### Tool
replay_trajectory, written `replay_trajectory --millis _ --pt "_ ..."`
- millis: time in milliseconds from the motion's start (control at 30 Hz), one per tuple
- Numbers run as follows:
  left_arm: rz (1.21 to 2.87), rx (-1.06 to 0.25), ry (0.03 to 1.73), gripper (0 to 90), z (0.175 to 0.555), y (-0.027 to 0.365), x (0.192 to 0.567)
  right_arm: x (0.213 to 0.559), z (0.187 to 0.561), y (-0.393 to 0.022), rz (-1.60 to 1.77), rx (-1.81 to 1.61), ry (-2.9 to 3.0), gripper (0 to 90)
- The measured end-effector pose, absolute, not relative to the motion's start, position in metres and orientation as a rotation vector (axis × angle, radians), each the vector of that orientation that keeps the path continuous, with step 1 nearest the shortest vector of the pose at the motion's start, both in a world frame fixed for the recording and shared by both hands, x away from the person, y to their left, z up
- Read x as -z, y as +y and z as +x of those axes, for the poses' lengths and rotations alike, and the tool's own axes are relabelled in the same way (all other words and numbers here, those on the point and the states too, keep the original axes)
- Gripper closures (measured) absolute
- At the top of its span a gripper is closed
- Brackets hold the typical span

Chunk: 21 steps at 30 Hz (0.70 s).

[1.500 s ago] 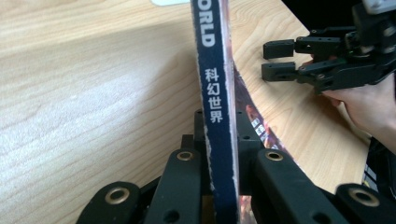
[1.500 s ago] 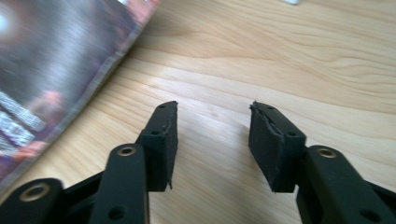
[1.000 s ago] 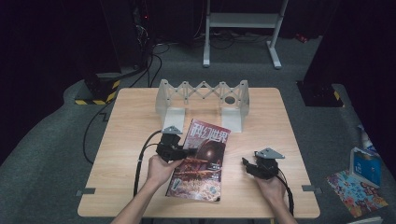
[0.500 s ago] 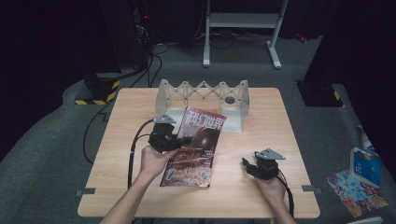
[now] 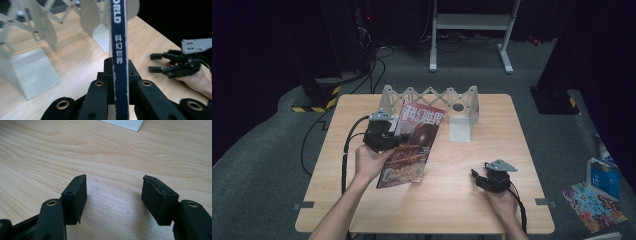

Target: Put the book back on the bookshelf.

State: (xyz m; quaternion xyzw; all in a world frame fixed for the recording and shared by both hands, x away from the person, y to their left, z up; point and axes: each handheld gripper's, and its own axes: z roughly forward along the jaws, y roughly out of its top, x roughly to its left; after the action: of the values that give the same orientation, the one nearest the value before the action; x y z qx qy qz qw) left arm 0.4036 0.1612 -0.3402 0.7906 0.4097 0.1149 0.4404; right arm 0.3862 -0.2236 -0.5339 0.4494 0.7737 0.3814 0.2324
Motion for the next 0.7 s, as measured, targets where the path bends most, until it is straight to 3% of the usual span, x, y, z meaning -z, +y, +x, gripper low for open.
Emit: replay_trajectory --millis 700 --pt "1.873 -0.551 1.148 84.1 0.431 0.198 0.303 0.534 0.386 -0.223 1.24 -1.045 2.126 37.0"
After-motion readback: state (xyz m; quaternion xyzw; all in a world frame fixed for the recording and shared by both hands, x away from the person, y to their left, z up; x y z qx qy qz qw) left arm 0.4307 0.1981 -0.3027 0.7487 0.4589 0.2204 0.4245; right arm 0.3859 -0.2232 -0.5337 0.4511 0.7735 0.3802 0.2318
